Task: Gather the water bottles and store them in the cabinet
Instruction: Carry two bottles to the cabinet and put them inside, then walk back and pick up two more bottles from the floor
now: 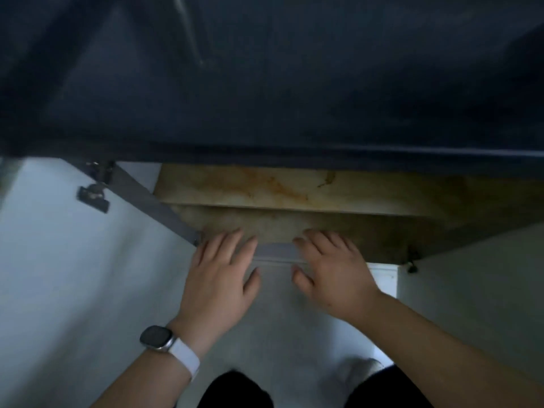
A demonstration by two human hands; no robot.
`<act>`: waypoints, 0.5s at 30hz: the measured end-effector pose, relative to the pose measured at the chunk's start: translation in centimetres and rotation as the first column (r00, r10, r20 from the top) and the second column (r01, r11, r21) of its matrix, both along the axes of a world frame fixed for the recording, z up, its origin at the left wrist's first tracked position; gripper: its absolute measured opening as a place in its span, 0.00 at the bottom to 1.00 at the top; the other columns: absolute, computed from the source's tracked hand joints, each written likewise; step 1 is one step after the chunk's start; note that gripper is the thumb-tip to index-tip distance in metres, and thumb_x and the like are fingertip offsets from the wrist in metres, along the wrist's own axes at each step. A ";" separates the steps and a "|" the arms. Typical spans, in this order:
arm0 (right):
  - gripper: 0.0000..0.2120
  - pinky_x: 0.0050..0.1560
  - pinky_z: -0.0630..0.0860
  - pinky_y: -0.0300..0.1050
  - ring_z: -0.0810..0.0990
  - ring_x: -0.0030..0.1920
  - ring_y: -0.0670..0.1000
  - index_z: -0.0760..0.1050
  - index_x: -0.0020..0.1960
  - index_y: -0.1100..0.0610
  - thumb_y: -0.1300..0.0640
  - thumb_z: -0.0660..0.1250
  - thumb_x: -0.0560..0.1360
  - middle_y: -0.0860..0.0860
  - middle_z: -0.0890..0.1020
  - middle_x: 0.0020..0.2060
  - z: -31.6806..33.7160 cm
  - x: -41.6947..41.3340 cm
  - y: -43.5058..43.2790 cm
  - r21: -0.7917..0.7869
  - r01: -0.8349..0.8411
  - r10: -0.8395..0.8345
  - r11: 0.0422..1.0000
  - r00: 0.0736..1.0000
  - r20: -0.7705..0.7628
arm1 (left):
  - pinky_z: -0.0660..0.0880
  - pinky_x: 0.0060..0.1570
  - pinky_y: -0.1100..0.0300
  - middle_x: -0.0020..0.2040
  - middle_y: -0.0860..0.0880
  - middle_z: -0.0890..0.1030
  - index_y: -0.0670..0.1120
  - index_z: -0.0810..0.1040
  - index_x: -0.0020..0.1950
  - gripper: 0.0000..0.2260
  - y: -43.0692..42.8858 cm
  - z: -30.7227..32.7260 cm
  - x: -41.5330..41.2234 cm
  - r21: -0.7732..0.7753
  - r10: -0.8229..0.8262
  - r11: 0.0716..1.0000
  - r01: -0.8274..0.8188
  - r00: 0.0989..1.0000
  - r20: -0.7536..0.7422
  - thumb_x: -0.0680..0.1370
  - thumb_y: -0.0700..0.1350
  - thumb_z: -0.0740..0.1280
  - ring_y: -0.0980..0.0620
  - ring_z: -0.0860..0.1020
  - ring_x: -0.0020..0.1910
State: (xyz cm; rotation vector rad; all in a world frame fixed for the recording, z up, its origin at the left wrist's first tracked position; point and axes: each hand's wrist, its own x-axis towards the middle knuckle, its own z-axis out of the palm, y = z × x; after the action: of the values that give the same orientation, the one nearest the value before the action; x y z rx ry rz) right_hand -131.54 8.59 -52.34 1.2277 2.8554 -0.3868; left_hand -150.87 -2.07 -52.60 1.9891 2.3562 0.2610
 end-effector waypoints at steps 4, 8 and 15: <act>0.23 0.50 0.77 0.53 0.80 0.51 0.60 0.81 0.57 0.57 0.45 0.59 0.70 0.56 0.82 0.54 8.1 2.6 -2.6 -0.055 -0.003 0.003 0.998 1.000 -0.016 | 0.73 0.62 0.41 0.67 0.42 0.79 0.45 0.80 0.66 0.22 -2.0 8.6 2.6 -0.022 -0.031 0.999 0.031 1.000 0.006 0.76 0.53 0.62 0.37 0.76 0.66; 0.21 0.51 0.77 0.54 0.79 0.51 0.60 0.80 0.56 0.57 0.47 0.60 0.71 0.54 0.81 0.52 16.1 5.7 -3.6 -0.038 0.014 -0.016 0.999 0.998 -0.055 | 0.70 0.65 0.43 0.68 0.42 0.78 0.45 0.79 0.67 0.22 -2.5 16.4 5.5 -0.005 -0.111 0.994 0.111 0.994 -0.021 0.77 0.53 0.61 0.38 0.74 0.68; 0.22 0.57 0.75 0.53 0.80 0.55 0.57 0.80 0.57 0.54 0.43 0.59 0.72 0.51 0.82 0.54 27.9 11.8 -2.7 0.050 0.037 -0.034 0.998 0.997 -0.065 | 0.72 0.64 0.43 0.67 0.42 0.78 0.45 0.79 0.67 0.22 0.6 27.8 10.2 0.010 -0.189 0.982 0.191 0.978 -0.085 0.78 0.53 0.61 0.38 0.75 0.67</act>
State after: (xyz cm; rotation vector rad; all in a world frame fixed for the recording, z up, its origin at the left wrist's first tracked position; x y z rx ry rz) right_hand -119.77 5.93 -24.48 1.2995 2.9181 -0.3616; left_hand -140.70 -1.51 -24.77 2.2564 2.1944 0.1941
